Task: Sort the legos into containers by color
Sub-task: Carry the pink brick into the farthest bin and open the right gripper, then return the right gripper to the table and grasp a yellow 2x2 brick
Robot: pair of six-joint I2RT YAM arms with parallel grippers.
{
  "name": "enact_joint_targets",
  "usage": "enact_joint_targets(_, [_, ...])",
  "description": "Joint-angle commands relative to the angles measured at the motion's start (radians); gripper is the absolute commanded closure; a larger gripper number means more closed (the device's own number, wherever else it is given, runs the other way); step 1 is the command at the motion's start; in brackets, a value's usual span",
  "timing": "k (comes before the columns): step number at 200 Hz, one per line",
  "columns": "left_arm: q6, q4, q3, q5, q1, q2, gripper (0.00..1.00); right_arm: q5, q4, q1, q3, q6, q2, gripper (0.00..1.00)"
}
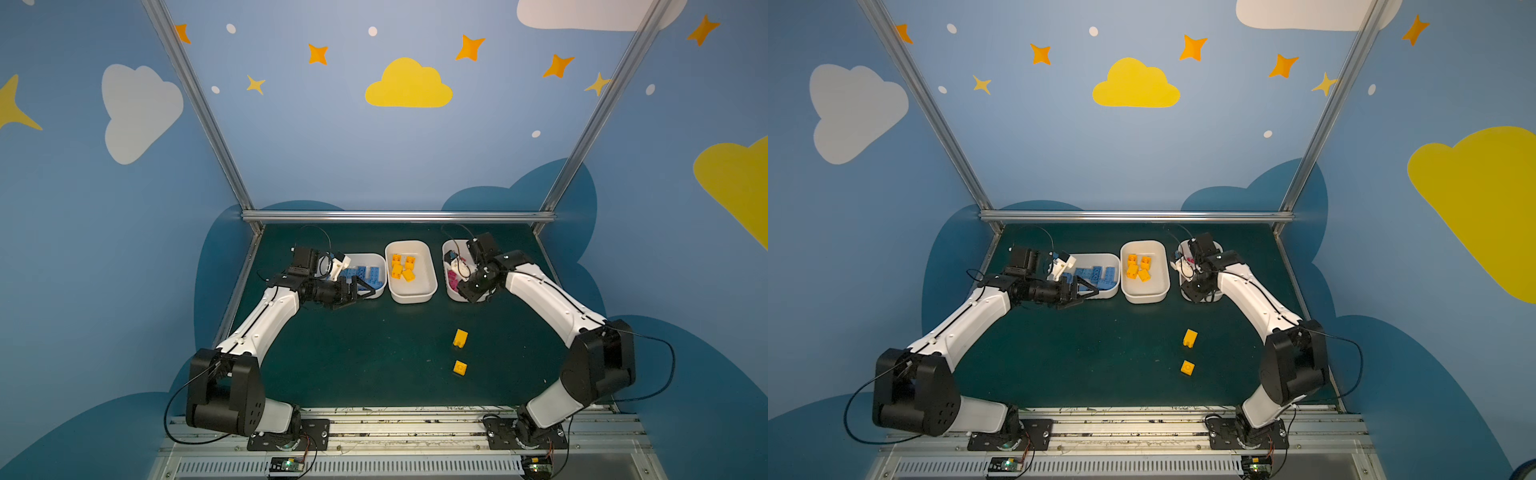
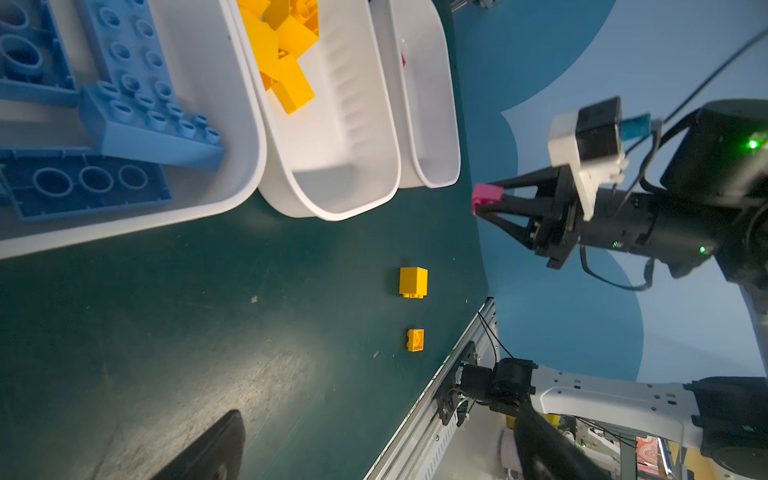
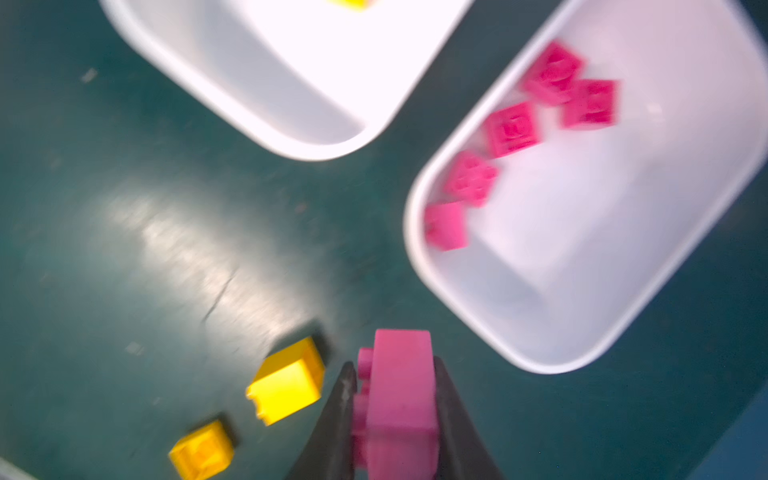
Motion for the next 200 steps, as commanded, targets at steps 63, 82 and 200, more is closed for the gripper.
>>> enact_joint_targets(63, [-0.061,0.168,0.031,0.053,-0.034,0.023,0.01,-0.033,0.011,-0.141,0.247,0.07,0.398,0.83])
enact_joint_targets(82, [-0.067,0.182,0.033,0.06,-0.036,0.033,0.0,-0.033,0.02,-0.146,0.307,0.131,0.47,0.82])
enact_joint_targets(200, [-0.011,0.103,0.082,0.058,-0.037,0.064,0.01,-0.157,-0.026,-0.18,0.378,0.182,0.407,0.47])
